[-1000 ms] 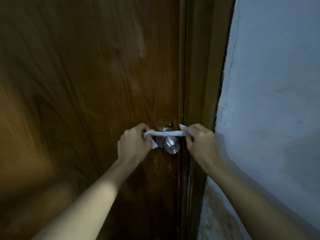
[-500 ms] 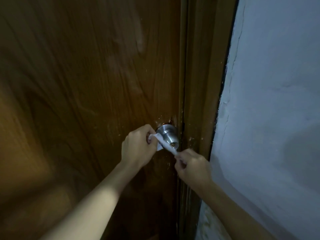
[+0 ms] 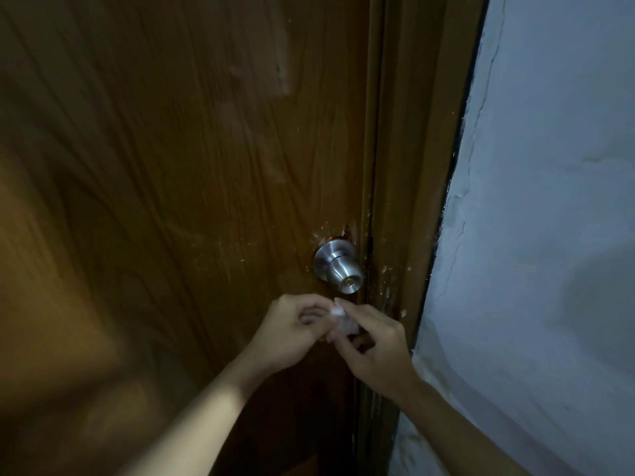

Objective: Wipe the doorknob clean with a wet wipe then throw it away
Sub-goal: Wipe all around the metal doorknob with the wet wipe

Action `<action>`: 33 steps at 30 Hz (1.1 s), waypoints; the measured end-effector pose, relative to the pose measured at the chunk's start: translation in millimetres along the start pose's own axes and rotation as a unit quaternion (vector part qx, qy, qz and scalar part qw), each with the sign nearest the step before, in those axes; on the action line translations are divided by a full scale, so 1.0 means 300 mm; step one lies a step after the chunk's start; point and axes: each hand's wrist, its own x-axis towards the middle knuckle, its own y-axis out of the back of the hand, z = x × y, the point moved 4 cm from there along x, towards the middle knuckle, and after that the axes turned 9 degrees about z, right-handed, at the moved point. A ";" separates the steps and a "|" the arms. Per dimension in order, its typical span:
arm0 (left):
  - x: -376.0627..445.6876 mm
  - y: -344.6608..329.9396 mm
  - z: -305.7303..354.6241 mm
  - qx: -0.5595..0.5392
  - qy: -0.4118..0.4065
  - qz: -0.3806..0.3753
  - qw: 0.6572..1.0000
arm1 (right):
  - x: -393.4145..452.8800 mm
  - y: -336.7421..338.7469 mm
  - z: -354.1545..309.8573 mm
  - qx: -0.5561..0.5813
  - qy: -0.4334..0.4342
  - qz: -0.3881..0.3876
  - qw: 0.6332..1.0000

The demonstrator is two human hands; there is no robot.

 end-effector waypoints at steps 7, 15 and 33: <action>0.001 0.020 -0.022 -0.090 0.061 0.031 0.994 | 0.026 0.103 0.002 -0.077 -0.017 0.189 0.979; -0.006 0.052 -0.016 -0.074 0.068 0.094 0.990 | 0.108 -0.015 -0.048 -0.133 0.036 0.079 0.987; -0.015 0.105 -0.028 -0.034 0.078 0.126 0.988 | 0.164 -0.005 -0.054 -0.181 0.012 0.006 0.983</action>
